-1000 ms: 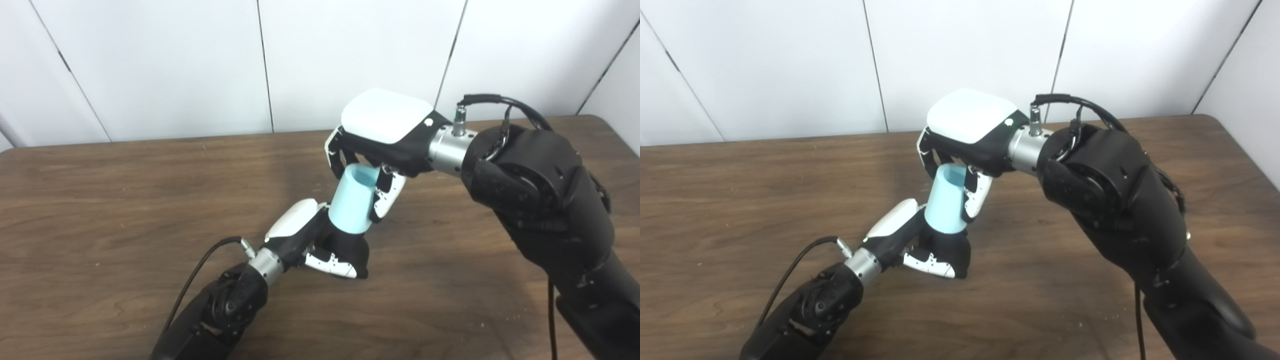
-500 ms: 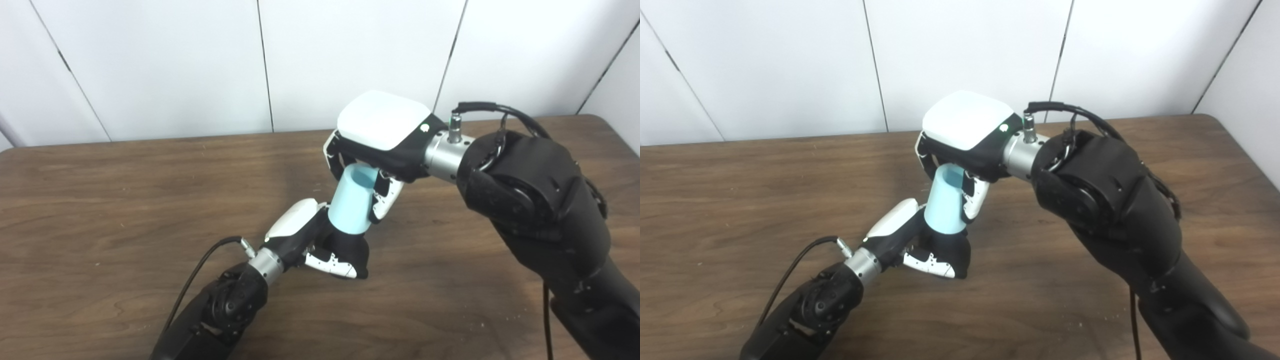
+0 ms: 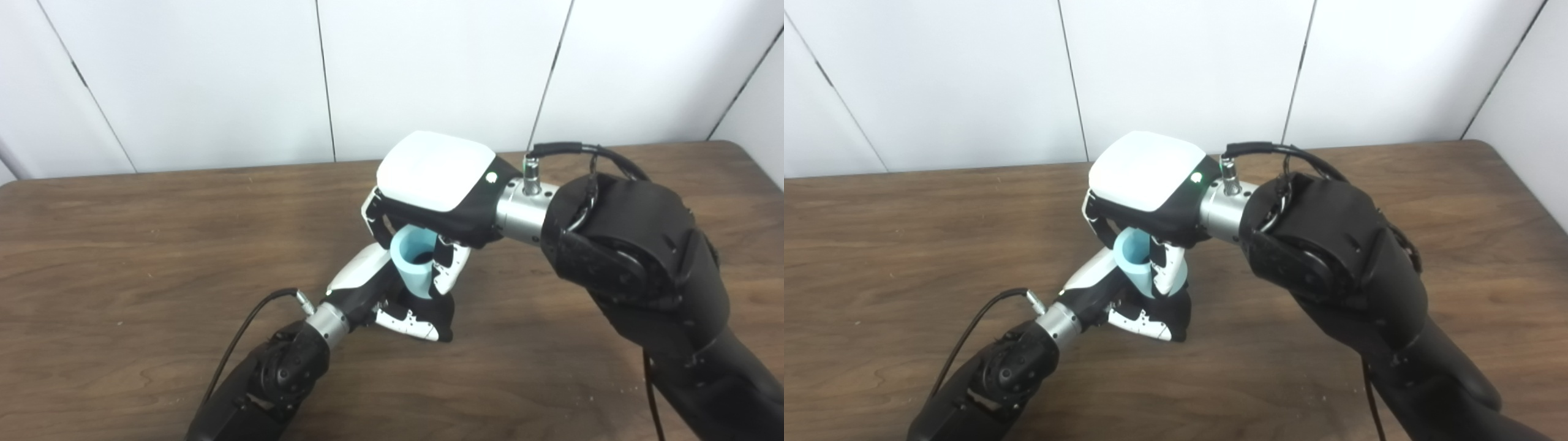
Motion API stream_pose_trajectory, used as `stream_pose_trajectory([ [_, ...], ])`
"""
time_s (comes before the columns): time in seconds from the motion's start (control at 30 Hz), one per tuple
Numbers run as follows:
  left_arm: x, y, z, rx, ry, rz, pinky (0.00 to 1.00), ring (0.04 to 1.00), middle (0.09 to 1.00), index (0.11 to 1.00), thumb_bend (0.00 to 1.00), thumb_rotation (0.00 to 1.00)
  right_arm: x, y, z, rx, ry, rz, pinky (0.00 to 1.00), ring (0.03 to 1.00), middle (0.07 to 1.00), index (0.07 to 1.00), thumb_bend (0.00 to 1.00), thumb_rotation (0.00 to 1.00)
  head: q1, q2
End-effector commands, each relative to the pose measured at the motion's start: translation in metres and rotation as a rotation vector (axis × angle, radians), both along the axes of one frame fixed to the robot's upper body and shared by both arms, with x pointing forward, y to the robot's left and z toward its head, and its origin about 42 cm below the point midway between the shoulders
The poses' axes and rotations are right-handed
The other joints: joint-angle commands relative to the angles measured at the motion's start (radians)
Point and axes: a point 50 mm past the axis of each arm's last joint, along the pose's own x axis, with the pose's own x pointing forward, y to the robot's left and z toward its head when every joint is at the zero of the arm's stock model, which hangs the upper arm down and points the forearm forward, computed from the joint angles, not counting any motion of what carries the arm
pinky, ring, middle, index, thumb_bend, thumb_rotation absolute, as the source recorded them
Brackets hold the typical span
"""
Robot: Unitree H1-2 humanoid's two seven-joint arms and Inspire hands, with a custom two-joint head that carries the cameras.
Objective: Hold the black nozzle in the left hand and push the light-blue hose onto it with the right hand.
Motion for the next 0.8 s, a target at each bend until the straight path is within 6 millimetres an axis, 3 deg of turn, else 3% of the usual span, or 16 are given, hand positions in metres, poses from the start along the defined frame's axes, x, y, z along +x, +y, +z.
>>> stream_pose_trajectory([
  [0.0, -0.039, 0.007, -0.078, 0.234, 0.399, -0.049, 0.82, 0.849, 0.724, 0.418, 0.63, 0.36, -0.018, 0.010, 0.016, 0.002, -0.077, 0.127, 0.15, 0.358, 0.453, 0.513, 0.51, 0.00, -0.001, 0.001],
  [0.27, -0.040, 0.007, -0.078, 0.230, 0.403, -0.053, 0.78, 0.831, 0.712, 0.412, 0.63, 0.37, -0.003, 0.000, -0.003, -0.041, -0.056, 0.083, 0.15, 0.394, 0.501, 0.488, 0.52, 0.00, 0.000, 0.004],
  [0.37, -0.040, 0.008, -0.078, 0.225, 0.406, -0.053, 0.77, 0.826, 0.709, 0.415, 0.63, 0.37, 0.004, -0.007, -0.007, -0.057, -0.057, 0.049, 0.15, 0.347, 0.458, 0.522, 0.51, 0.00, -0.001, 0.006],
  [0.47, -0.040, 0.008, -0.078, 0.224, 0.408, -0.054, 0.76, 0.825, 0.709, 0.414, 0.63, 0.37, 0.008, -0.011, -0.008, -0.071, -0.052, 0.012, 0.17, 0.434, 0.446, 0.500, 0.52, 0.00, 0.000, 0.006],
  [0.6, -0.040, 0.008, -0.078, 0.226, 0.408, -0.059, 0.75, 0.812, 0.698, 0.413, 0.64, 0.38, 0.014, -0.016, -0.010, -0.064, -0.031, -0.031, 0.18, 0.446, 0.483, 0.487, 0.52, 0.00, 0.003, 0.007],
  [0.77, -0.040, 0.008, -0.078, 0.226, 0.408, -0.060, 0.73, 0.796, 0.692, 0.411, 0.64, 0.38, 0.024, -0.028, -0.015, -0.008, 0.018, -0.068, 0.16, 0.445, 0.463, 0.499, 0.52, 0.00, 0.002, 0.007],
])
